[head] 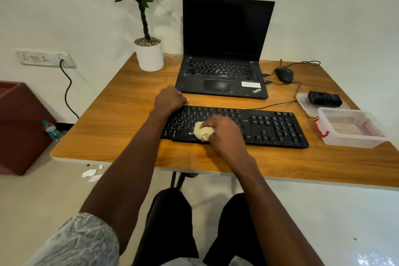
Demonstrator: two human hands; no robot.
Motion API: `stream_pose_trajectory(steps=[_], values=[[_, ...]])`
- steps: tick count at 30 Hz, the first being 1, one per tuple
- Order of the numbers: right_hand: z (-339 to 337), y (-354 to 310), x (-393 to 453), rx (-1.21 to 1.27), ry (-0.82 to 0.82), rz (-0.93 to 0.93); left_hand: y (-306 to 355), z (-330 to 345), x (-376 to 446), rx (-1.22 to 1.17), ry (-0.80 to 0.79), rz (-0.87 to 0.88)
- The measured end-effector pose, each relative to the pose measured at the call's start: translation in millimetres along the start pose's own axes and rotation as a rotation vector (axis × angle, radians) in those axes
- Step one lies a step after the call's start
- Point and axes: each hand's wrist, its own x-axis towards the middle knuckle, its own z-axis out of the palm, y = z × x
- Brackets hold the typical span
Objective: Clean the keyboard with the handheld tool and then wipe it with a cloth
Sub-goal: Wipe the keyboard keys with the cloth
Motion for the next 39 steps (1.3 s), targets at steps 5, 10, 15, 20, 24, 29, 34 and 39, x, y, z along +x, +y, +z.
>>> stream_pose_trajectory(steps=[5,10,15,20,24,29,34,39], values=[[-14,7,-7,-0.134,0.158,0.247,-42,-27,0,-0.121,0.099,-0.077],[21,-40,2,-0.02,-0.086,-0.112,-57,-23,-14,-0.429,0.087,-0.013],[7,-8,-3,-0.017,0.072,0.165,-74,-21,-15,-0.463,0.125,0.052],[20,-24,-11,-0.127,0.177,0.151,-71,-16,-16,-0.398,0.203,0.085],[65,-72,-1,-0.053,0.089,-0.19,-72,-17,-18,-0.382,0.214,0.1],[64,-74,11,-0.015,-0.086,-0.308,-79,-19,-17,-0.354,0.238,0.125],[34,-39,-12,-0.1,0.128,0.056,-73,-14,-18,-0.305,0.269,0.133],[62,-65,-15,-0.04,0.18,-0.042,-71,-11,-18,-0.306,0.3,0.102]])
